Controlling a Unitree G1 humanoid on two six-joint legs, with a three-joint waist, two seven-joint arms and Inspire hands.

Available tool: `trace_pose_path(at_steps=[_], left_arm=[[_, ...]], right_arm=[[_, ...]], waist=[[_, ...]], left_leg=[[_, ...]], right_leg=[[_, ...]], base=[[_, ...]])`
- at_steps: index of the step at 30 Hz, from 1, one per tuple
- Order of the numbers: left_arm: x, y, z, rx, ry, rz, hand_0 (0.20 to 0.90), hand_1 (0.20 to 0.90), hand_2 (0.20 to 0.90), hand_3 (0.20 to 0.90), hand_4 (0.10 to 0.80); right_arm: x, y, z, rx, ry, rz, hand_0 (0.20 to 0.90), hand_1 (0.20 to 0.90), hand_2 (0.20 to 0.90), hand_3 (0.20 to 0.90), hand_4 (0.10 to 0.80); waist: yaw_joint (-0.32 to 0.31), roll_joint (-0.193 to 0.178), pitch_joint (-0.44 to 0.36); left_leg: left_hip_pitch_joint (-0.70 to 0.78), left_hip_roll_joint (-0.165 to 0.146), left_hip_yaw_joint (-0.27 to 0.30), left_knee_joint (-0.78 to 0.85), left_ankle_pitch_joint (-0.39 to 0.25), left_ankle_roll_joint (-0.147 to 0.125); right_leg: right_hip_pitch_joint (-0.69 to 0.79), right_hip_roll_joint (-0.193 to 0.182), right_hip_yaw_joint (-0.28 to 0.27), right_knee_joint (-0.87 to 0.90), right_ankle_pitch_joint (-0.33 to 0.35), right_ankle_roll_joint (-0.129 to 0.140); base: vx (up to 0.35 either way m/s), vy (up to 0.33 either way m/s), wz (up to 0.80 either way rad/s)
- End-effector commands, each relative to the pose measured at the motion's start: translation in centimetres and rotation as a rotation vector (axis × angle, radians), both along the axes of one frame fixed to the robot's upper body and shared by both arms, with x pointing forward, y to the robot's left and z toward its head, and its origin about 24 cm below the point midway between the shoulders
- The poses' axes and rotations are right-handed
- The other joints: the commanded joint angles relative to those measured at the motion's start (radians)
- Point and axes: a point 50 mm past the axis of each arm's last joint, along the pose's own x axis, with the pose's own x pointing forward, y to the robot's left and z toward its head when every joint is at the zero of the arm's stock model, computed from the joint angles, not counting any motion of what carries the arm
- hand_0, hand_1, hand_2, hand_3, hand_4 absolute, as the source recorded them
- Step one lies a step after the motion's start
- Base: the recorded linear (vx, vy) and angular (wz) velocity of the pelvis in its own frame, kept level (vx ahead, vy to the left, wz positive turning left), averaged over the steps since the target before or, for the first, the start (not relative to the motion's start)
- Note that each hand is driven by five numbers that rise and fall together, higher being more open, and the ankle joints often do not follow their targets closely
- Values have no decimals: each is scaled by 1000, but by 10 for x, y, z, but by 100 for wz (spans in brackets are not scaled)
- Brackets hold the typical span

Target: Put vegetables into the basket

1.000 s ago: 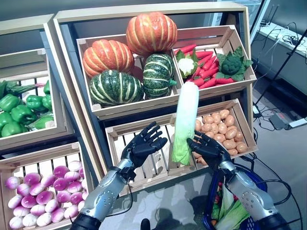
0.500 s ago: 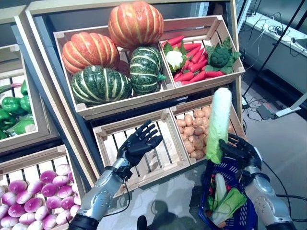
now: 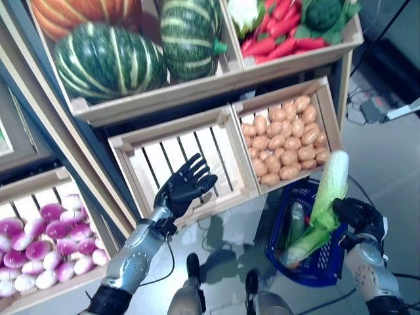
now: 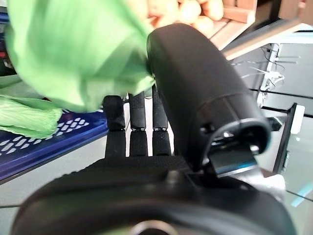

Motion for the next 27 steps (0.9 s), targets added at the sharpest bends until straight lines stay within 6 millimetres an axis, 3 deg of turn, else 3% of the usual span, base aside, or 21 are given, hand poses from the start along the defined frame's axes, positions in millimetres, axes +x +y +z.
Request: trace_pose_path(at_steps=[1,8,14,26,27], left_arm=[[5,-12,71,-24,-381,-39,900,900,900,900,800],[16,-27,89,-30,-461,-57,900,900,900,900,800],[23,-36,104,-39,-504,-64,900,900,900,900,800],[26,-45,109,-50,-521,-96,900,900,900,900,800],[24,-45,106,-43,-513,-96,900,900,900,900,800]], right_arm=[[15,-22,66,-108,-310,-93,300,300,300,300,400],[34,-26,71,-54,-333,-115,300,300,300,300,400],[52,-15,68,-39,-291,-81,300,300,300,300,400],[71,0,72,-48,-268,-3,300,300,300,300,400],[70,4,69,-65,-270,33,469,469,469,469,513]], waist=[[10,-3,12],[18,15,74],[25,35,118],[36,48,147],[36,45,144]], left_leg=[[-125,53,-46,295,-183,-44],[-288,45,-81,488,-250,-43],[-371,19,-81,602,-305,-26],[-404,-8,-76,654,-333,-17],[-390,-10,-77,651,-335,-16]], right_leg=[[-193,-39,32,233,13,-60],[-343,-69,35,430,-48,-70],[-452,-104,39,582,-90,-73],[-496,-114,49,634,-91,-69],[-480,-111,49,626,-91,-70]], base=[[-212,5,8],[-130,19,11],[-31,43,5],[16,18,2],[76,8,2]])
